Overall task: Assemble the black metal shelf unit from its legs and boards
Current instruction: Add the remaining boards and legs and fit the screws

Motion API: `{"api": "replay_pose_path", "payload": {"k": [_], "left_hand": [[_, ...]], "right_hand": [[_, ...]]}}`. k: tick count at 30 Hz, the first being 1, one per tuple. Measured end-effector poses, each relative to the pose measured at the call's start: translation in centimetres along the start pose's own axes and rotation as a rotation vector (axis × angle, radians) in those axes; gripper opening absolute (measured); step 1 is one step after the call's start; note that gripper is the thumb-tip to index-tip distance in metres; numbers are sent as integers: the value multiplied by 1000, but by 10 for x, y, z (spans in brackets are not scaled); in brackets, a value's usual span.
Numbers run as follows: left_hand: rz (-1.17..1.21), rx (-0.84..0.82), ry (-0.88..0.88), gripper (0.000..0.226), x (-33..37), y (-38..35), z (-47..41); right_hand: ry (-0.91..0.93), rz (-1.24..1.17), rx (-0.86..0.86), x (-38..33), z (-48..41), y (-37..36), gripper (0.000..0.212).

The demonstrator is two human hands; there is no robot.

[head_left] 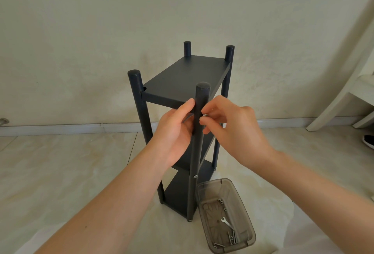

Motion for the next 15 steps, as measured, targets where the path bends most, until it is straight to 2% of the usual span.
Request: {"api": "replay_pose_path", "payload": {"k": [2, 6, 10, 12, 15], "left_hand": [[0, 6, 4, 36, 0, 0, 0], [2, -10, 5, 31, 0, 1, 0], [-21, -15, 0, 33, 1, 0, 2], [-16, -15, -2, 34, 2, 0, 2], [-20, 7, 7, 39, 2, 0, 2]], "right_hand": [[-126, -142, 18, 0, -3, -1, 16], [-246, -328, 1, 1, -9, -1, 12], [-448, -751, -122, 3, -11, 4, 9], [-456, -803, -165, 5, -11, 8, 7], [-418, -753, -152, 6, -11, 10, 4]]}}
Point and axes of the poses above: each hand's wrist, its own z-axis away from the middle knuckle, its own y-axis out of the back of the hand, x = y × z, the point moved 1 cm from there along -z, towards the middle knuckle, and after that the axes turned 1 degree about y, right-handed, at the moved point
